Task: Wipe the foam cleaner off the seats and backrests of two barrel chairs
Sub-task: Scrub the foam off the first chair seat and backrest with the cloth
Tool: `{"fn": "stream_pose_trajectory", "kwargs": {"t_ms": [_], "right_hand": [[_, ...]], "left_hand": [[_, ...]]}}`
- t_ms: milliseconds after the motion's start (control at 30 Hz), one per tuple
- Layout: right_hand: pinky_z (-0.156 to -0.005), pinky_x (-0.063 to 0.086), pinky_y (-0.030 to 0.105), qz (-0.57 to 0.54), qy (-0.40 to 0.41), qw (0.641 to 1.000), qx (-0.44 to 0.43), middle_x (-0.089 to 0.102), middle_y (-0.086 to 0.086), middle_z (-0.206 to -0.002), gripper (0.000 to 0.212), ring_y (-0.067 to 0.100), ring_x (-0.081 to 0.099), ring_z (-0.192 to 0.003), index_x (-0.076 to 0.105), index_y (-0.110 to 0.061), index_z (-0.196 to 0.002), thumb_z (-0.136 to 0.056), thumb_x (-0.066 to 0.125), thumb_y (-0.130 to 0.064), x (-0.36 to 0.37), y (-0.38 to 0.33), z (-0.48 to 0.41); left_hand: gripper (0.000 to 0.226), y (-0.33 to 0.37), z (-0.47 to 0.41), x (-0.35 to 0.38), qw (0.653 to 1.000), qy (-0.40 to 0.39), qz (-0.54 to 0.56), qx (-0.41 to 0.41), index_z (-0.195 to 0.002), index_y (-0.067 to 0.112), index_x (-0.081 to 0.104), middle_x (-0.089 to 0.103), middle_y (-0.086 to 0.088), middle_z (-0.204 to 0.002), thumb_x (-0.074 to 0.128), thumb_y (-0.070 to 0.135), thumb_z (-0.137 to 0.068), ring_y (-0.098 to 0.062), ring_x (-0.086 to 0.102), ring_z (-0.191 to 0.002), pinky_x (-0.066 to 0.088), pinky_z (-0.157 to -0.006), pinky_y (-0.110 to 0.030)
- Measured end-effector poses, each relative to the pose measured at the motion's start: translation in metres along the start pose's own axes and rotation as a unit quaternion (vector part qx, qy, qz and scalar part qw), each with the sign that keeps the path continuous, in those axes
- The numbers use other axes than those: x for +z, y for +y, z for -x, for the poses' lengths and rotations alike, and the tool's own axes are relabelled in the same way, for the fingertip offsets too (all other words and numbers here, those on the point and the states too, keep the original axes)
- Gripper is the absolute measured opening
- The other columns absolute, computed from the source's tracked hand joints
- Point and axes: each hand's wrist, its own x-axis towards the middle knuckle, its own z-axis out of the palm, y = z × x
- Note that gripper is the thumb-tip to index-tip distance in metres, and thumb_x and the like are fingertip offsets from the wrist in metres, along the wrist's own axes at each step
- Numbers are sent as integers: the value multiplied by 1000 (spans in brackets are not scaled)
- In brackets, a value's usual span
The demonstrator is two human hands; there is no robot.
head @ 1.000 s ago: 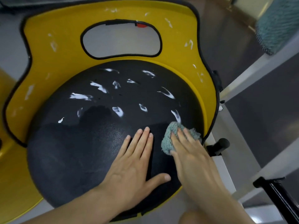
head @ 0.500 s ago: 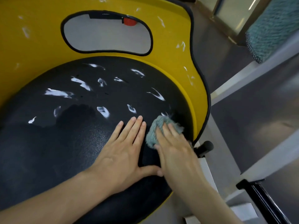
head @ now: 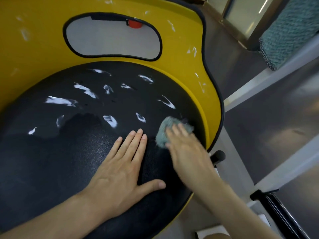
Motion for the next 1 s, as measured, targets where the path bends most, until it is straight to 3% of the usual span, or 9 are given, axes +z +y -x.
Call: {"fn": "stream_pose_trajectory", "kwargs": {"t_ms": [67, 133, 233, 433, 533, 667, 833, 900, 1000], "right_hand": [[-124, 17, 39, 2, -3, 998, 69, 22, 8, -166, 52, 22, 12, -155, 25, -11, -158, -109, 31, -28, -4, 15, -26], [-125, 16, 41, 6, 13, 995, 102, 21, 12, -165, 55, 24, 12, -154, 23, -8, -158, -109, 26, -34, 0, 11, -33], [-122, 18, 39, 2, 18, 998, 53, 35, 13, -160, 65, 25, 24, -152, 35, -7, -154, -104, 20, -47, 3, -11, -3], [-125, 2, 37, -12, -40, 998, 50, 7, -1, -168, 87, 11, -4, -154, 12, -19, -161, -94, 16, -74, -10, 9, -13], [-124, 8, 39, -2, -4, 998, 70, 20, 7, -166, 80, 18, 8, -155, 23, -13, -159, -101, 14, -67, -2, 1, -14], [-116, 35, 45, 20, 16, 1000, -11, 50, 12, -150, 62, 25, 40, -144, 50, -6, -145, -102, 25, -43, 7, -7, 25], [-123, 12, 37, 9, -17, 998, 59, 19, 9, -166, 54, 21, 10, -155, 23, -9, -158, -110, 26, -32, -7, 20, -26], [-123, 17, 39, 3, 7, 998, 69, 24, 11, -164, 53, 23, 16, -154, 27, -9, -157, -109, 31, -30, -3, 13, -28], [-115, 38, 43, 6, 14, 1000, -9, 52, 11, -148, 49, 24, 44, -141, 53, -7, -143, -102, 40, -31, 5, -8, 10]], "left_hand": [[111, 0, 2, 0, 1000, 2, 6, -5, -161, 6, 18, 13, -9, -169, 24, 90, -88, -20, 8, -157, 6, -121, -40], [111, -1, 3, 1, 1000, 7, 13, -5, -161, 7, 15, 9, -8, -170, 24, 91, -88, -18, 3, -158, 4, -122, -40], [112, -2, 6, 1, 1000, 5, 13, -5, -161, 6, 16, 11, -9, -170, 24, 91, -88, -19, 4, -158, 5, -122, -40], [113, -3, 7, 0, 1000, -2, 5, -5, -161, 7, 16, 12, -9, -170, 25, 91, -87, -20, 5, -158, 7, -121, -42], [113, -3, 7, 1, 1000, -2, -1, -3, -161, 7, 15, 10, -9, -170, 24, 92, -87, -20, 4, -158, 6, -121, -42], [112, -2, 7, 1, 1000, -4, -7, -7, -160, 4, 22, 18, -11, -168, 26, 90, -88, -23, 13, -157, 12, -120, -43], [111, -1, 7, 0, 1000, -6, -12, -7, -160, 5, 23, 19, -10, -168, 26, 90, -88, -23, 15, -156, 12, -119, -43], [111, -2, 7, 1, 1000, -8, -15, -7, -160, 6, 23, 18, -10, -168, 26, 90, -88, -23, 14, -157, 12, -120, -43], [112, -2, 7, 1, 1000, -14, -15, -8, -159, 4, 26, 21, -11, -168, 28, 90, -88, -23, 17, -156, 15, -118, -43]]}}
